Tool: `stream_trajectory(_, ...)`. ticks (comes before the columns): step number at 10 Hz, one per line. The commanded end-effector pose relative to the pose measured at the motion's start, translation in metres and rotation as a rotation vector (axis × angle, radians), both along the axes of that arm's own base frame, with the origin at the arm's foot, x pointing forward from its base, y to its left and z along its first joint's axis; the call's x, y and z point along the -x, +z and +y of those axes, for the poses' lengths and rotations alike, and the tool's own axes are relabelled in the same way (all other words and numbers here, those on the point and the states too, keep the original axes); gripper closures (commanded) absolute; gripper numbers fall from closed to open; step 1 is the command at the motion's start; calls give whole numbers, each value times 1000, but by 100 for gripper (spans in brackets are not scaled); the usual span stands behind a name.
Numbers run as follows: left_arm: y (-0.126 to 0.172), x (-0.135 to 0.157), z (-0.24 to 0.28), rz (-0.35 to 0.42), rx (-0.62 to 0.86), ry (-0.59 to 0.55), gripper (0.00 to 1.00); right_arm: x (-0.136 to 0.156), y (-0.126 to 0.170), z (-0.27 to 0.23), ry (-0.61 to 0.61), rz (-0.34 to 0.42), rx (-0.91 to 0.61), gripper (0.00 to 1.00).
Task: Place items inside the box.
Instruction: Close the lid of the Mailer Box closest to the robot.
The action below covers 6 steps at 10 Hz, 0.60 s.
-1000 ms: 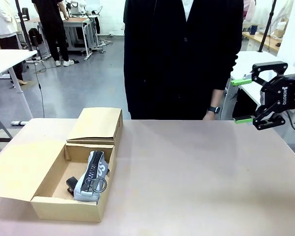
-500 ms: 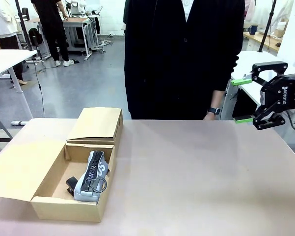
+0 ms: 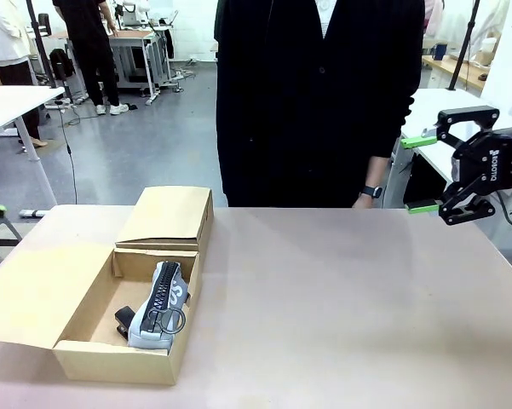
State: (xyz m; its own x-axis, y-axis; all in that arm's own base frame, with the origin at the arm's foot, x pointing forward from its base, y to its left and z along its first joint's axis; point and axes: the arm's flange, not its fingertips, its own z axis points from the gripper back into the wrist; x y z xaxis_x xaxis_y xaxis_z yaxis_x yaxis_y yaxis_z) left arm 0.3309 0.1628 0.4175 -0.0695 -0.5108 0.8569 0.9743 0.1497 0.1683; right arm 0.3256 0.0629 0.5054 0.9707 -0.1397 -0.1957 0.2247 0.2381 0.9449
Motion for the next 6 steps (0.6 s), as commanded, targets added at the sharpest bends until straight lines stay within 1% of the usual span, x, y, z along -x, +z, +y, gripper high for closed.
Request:
stream_trajectory(1, -22, -20, 24, -4, -55, 22, 0, -3, 2, 1, -13, -18, -11, 0)
stream_trajectory(2, -33, -21, 32, 9, -95, 52, 0, -3, 2, 1, -13, -18, -11, 0)
stream_trajectory(4, -63, -26, 48, 80, -198, 86, 0, -3, 2, 1, -13, -18, -11, 0)
stream_trajectory(6, -79, -25, 54, 116, -309, 91, 0, -3, 2, 1, -13, -18, -11, 0)
